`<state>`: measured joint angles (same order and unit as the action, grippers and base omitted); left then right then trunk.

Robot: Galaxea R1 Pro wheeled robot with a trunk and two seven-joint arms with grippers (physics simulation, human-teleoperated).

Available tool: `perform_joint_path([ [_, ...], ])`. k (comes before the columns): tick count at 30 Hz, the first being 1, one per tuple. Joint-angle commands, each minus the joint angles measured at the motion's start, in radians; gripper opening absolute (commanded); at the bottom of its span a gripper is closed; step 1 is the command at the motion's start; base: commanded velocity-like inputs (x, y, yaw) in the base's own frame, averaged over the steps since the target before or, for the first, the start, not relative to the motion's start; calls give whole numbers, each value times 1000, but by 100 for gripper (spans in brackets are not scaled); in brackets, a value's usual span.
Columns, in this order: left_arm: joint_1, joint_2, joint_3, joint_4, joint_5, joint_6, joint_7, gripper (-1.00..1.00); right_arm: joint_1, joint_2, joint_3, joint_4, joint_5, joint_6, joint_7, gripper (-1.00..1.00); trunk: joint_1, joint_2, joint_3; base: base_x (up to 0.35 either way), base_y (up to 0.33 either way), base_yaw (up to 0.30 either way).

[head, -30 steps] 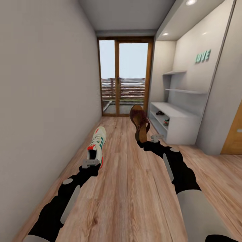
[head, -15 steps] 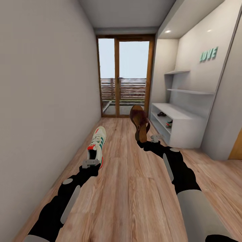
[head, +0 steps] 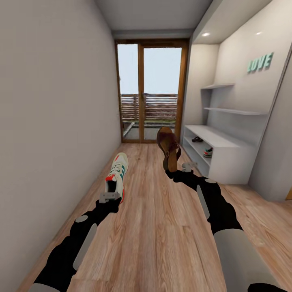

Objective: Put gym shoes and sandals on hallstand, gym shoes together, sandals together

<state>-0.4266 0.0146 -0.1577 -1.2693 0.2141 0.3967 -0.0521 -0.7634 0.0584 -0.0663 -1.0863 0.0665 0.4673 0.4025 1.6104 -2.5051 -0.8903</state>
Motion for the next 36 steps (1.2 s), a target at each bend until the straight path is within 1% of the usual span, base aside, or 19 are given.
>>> perform_joint_path([
  [1, 0, 1, -1, -1, 5, 5, 0, -100, -1, 1, -4, -1, 6, 5, 9, -100, 0, 0, -1, 342, 0, 0],
  [14, 0, 1, 0, -2, 5, 5, 0, -100, -1, 1, -4, -1, 7, 5, 9, -100, 0, 0, -1, 342, 0, 0],
  [22, 0, 1, 0, -27, 5, 7, 0, -100, -1, 1, -4, -1, 5, 6, 8, -100, 0, 0, -1, 342, 0, 0],
  [36, 0, 1, 0, -28, 5, 7, 0, -100, -1, 1, -6, -1, 6, 7, 10, -100, 0, 0, -1, 342, 0, 0],
])
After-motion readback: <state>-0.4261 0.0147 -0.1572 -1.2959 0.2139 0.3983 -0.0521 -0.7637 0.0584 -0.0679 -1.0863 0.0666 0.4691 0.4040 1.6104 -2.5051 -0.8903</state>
